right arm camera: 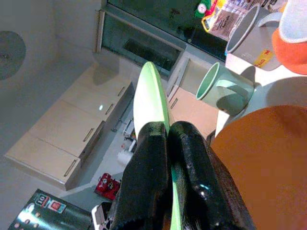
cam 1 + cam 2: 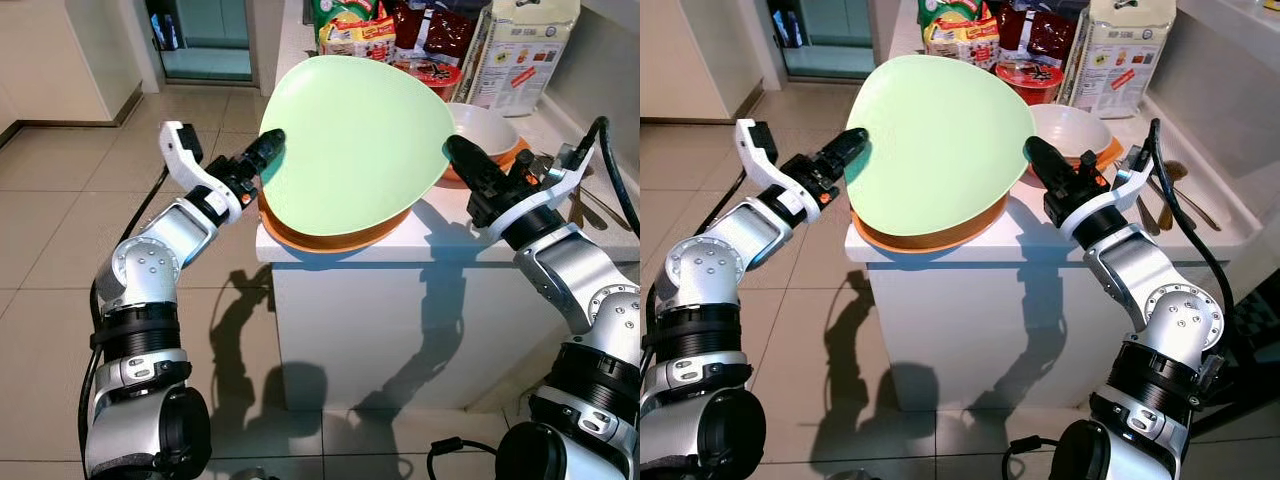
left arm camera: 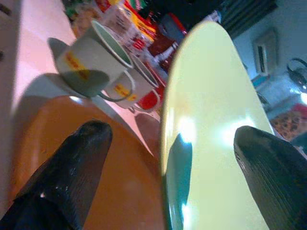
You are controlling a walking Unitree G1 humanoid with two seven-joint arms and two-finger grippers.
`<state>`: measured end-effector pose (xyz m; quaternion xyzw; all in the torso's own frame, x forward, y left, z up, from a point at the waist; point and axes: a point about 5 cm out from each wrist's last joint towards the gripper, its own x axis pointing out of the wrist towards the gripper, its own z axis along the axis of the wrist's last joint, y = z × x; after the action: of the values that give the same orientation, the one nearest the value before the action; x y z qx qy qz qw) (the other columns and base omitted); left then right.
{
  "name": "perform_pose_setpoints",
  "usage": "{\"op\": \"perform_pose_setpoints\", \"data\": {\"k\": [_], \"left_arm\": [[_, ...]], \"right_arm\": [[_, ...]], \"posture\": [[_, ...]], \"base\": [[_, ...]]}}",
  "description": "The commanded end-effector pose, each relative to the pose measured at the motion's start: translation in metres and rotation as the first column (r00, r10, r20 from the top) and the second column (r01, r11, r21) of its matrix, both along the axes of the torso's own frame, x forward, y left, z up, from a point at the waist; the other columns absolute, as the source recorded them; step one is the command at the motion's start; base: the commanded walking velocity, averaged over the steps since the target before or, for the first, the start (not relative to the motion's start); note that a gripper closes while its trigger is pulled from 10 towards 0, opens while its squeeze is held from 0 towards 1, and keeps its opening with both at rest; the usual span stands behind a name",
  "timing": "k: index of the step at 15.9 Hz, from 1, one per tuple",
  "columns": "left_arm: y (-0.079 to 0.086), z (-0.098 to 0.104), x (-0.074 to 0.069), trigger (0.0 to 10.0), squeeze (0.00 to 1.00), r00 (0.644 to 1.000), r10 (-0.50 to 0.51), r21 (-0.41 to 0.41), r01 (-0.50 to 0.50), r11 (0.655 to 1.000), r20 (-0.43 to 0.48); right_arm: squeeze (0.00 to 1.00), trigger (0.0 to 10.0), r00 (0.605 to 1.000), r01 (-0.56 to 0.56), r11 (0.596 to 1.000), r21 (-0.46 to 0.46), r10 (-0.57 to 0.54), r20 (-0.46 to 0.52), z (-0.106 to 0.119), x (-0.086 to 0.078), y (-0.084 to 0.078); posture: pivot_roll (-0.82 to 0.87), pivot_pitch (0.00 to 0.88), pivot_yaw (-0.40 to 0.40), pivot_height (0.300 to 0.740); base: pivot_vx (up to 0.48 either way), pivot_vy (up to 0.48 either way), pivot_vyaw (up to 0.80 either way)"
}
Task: Setting the table
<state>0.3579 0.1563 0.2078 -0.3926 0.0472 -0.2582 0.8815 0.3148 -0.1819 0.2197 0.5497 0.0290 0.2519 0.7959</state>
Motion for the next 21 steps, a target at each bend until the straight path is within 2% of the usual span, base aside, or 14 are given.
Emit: {"op": "perform_pose_setpoints", "data": {"k": [1,3,5,6,10,16,21], "left_arm": [[-0.005,0.001,-0.002,10.0,0.0,0.999,-0.035,0.006,0.035,0.999,0.008],[-0.005,0.003,-0.003,10.0,0.0,0.999,-0.046,-0.025,0.047,0.999,0.02],[-0.008,0.003,-0.007,0.0,0.0,0.994,-0.1,-0.033,0.101,0.994,0.039],[-0.01,0.003,-0.009,0.0,0.0,0.99,-0.129,-0.048,0.132,0.99,0.048],[-0.01,0.005,-0.011,0.0,0.0,0.987,-0.145,-0.075,0.15,0.986,0.063],[-0.013,0.001,-0.017,0.0,0.0,0.976,-0.211,-0.071,0.215,0.974,0.06],[-0.013,0.002,-0.019,0.0,0.0,0.972,-0.227,-0.076,0.232,0.97,0.063]], "right_arm": [[0.0,0.0,0.999,0.009,0.999,0.037,-0.011,0.053,0.011,0.0,-0.002],[0.0,0.0,0.999,0.011,0.999,0.043,-0.013,0.044,0.01,-0.001,-0.002],[0.0,0.0,0.999,0.015,0.998,0.055,-0.017,0.035,0.009,0.0,-0.002],[0.0,0.0,0.999,0.018,0.998,0.06,-0.02,0.031,0.009,0.0,-0.002],[0.0,0.0,0.999,0.025,0.997,0.068,-0.027,0.029,0.01,0.0,-0.004],[0.0,0.0,0.999,0.03,0.997,0.07,-0.032,0.021,0.009,0.0,-0.005],[0.0,0.0,0.999,0.035,0.997,0.068,-0.037,0.014,0.008,0.001,-0.007]], "posture": [[0.02,0.0,0.009,0.74],[0.02,0.0,0.011,0.74],[0.02,0.0,0.012,0.74],[0.02,0.0,0.012,0.74],[0.02,0.0,0.016,0.74],[0.02,0.0,0.015,0.74],[0.02,0.0,0.016,0.74]], "base": [[0.0,0.0,0.0],[0.0,0.0,0.0],[0.0,0.0,0.0],[0.0,0.0,0.0],[0.0,0.0,0.0],[0.0,0.0,0.0],[0.0,0.0,0.0]]}}
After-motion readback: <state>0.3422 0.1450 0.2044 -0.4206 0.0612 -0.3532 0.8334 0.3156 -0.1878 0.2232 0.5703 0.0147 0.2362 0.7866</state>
